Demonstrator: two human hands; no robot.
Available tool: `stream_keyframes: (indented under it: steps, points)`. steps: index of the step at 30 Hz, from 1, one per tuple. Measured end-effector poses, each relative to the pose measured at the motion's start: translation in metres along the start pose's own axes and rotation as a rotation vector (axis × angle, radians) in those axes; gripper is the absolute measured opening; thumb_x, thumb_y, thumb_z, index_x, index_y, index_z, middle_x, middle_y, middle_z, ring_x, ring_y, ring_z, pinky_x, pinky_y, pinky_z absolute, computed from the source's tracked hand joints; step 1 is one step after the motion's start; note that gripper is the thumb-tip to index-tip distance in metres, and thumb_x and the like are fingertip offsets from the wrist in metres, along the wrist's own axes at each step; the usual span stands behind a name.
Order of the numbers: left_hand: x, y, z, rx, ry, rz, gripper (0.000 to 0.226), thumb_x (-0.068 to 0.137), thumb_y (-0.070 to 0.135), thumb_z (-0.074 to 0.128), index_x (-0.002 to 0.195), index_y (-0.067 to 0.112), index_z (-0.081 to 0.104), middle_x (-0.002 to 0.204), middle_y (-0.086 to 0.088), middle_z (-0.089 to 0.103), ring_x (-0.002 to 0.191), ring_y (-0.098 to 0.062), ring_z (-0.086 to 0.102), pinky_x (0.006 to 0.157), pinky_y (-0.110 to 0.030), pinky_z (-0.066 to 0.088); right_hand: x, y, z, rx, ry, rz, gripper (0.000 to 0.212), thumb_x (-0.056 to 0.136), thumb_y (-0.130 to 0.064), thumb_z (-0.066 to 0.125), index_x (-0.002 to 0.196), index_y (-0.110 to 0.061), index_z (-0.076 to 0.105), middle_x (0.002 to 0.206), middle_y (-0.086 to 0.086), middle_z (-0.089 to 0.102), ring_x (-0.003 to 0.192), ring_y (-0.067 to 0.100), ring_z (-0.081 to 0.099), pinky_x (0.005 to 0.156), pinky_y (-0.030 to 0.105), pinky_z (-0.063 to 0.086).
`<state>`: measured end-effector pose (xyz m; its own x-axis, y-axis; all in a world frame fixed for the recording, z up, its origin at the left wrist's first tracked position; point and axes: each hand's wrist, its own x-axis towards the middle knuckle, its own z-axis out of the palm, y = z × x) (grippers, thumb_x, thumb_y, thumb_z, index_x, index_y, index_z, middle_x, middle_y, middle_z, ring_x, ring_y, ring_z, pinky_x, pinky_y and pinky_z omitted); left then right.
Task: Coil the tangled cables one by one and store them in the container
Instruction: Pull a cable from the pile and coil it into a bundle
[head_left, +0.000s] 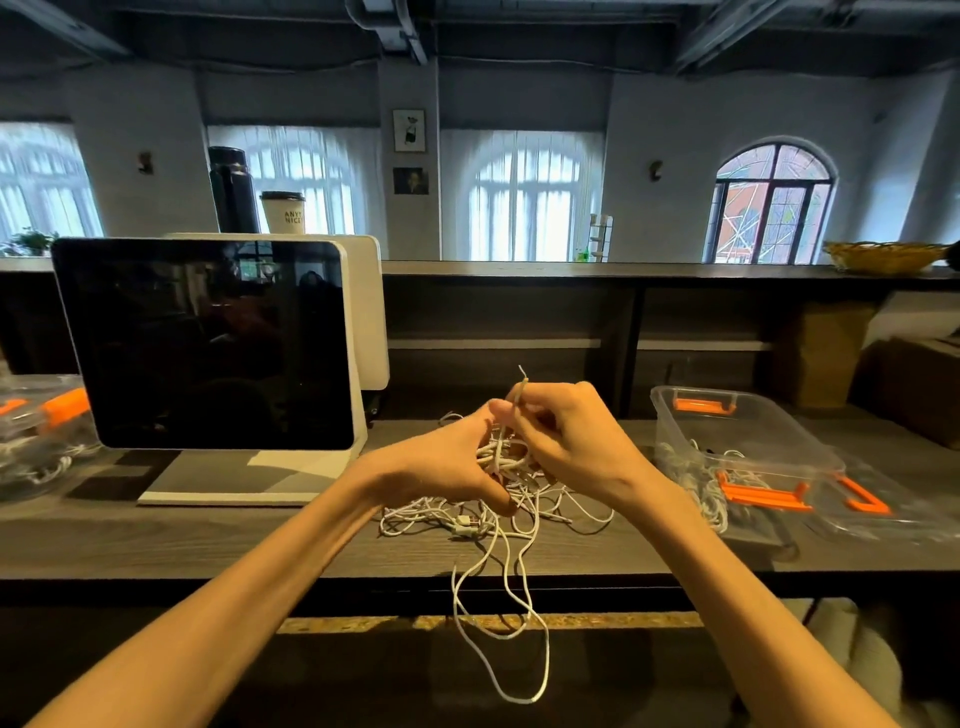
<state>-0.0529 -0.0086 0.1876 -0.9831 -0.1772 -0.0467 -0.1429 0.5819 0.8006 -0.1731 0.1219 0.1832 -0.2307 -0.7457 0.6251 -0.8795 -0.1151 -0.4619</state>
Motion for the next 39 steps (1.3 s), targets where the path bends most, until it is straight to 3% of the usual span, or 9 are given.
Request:
stream_keyframes:
  steps: [2, 7, 14, 16, 21, 26, 29, 34, 39]
  points:
    - [0.001, 0.002, 0.006, 0.089, 0.112, 0.114, 0.08, 0.079, -0.007, 0.075, 0.137, 0.029, 0.033, 0.121, -0.006, 0.056, 0.095, -0.024, 0.068, 0.082, -0.038, 0.061, -0.001, 0.001, -0.001, 0.062, 0.035, 0.108, 0.024, 0.103, -0.03, 0.059, 0.086, -0.018, 0.072, 0.067, 0.0, 0.067, 0.06, 0.017, 0.065, 0.058, 0.035, 0.053]
    - [0.004, -0.001, 0.018, 0.18, 0.4, 0.428, 0.09, 0.073, -0.012, 0.069, 0.148, 0.018, 0.028, 0.069, -0.006, 0.066, 0.056, -0.021, 0.063, 0.053, -0.03, 0.053, -0.001, -0.007, 0.0, 0.473, 0.074, 0.521, 0.034, 0.101, -0.036, 0.063, 0.091, -0.006, 0.076, 0.071, 0.008, 0.072, 0.058, 0.012, 0.066, 0.05, 0.02, 0.049]
    - [0.004, -0.003, 0.012, -0.042, 0.317, 0.509, 0.051, 0.083, 0.01, 0.07, 0.131, 0.019, 0.056, 0.104, -0.001, 0.067, 0.087, -0.026, 0.068, 0.077, -0.038, 0.061, -0.005, -0.008, -0.007, 1.053, 0.084, 0.856, 0.02, 0.093, -0.01, 0.069, 0.111, 0.001, 0.071, 0.073, 0.009, 0.07, 0.049, 0.007, 0.06, 0.041, 0.012, 0.046]
    - [0.004, -0.005, 0.012, -0.183, 0.281, 0.492, 0.046, 0.085, 0.015, 0.069, 0.13, 0.019, 0.061, 0.105, 0.0, 0.068, 0.084, -0.022, 0.066, 0.072, -0.028, 0.057, -0.006, -0.006, -0.005, 1.092, 0.116, 0.832, 0.019, 0.092, -0.01, 0.071, 0.107, 0.002, 0.073, 0.073, 0.007, 0.069, 0.05, 0.006, 0.058, 0.042, 0.012, 0.046]
    - [0.008, -0.003, 0.018, -0.576, 0.307, 0.406, 0.031, 0.093, 0.022, 0.066, 0.123, 0.012, 0.068, 0.063, 0.0, 0.047, 0.049, -0.008, 0.033, 0.044, -0.02, 0.029, -0.014, -0.003, 0.01, 0.999, 0.297, 0.606, 0.009, 0.091, -0.011, 0.073, 0.086, -0.008, 0.08, 0.081, 0.004, 0.073, 0.071, 0.009, 0.064, 0.058, 0.018, 0.053]
    - [0.012, 0.012, 0.019, -1.114, 0.236, 0.172, 0.029, 0.104, 0.03, 0.048, 0.113, 0.005, 0.06, 0.058, 0.005, 0.034, 0.04, -0.003, 0.027, 0.039, -0.015, 0.021, -0.024, 0.011, 0.037, 0.104, 0.577, 0.004, 0.01, 0.098, -0.011, 0.068, 0.101, -0.007, 0.077, 0.095, 0.002, 0.067, 0.078, 0.013, 0.065, 0.058, 0.022, 0.052]
    - [0.009, 0.016, 0.019, -1.174, 0.223, 0.093, 0.026, 0.103, 0.032, 0.05, 0.098, 0.008, 0.061, 0.059, 0.003, 0.034, 0.038, -0.004, 0.027, 0.04, -0.016, 0.019, -0.026, 0.018, 0.037, -0.122, 0.596, -0.26, 0.014, 0.096, -0.01, 0.07, 0.108, -0.004, 0.076, 0.102, 0.008, 0.066, 0.084, 0.009, 0.063, 0.066, 0.019, 0.053]
    - [0.004, 0.012, 0.02, -1.062, 0.216, 0.041, 0.036, 0.099, 0.036, 0.053, 0.071, 0.014, 0.058, 0.055, 0.004, 0.033, 0.042, -0.005, 0.025, 0.039, -0.017, 0.02, -0.02, 0.009, 0.024, 0.185, 0.42, -0.26, 0.014, 0.096, -0.012, 0.068, 0.103, -0.004, 0.077, 0.105, 0.004, 0.074, 0.089, 0.012, 0.072, 0.068, 0.023, 0.058]
    - [0.004, 0.016, 0.019, -1.051, 0.19, 0.073, 0.038, 0.1, 0.037, 0.051, 0.072, 0.013, 0.059, 0.057, 0.003, 0.033, 0.043, -0.005, 0.021, 0.04, -0.017, 0.021, -0.022, -0.004, 0.015, 0.55, 0.327, -0.027, 0.022, 0.101, -0.02, 0.057, 0.101, -0.005, 0.073, 0.085, 0.006, 0.074, 0.071, 0.017, 0.07, 0.057, 0.025, 0.054]
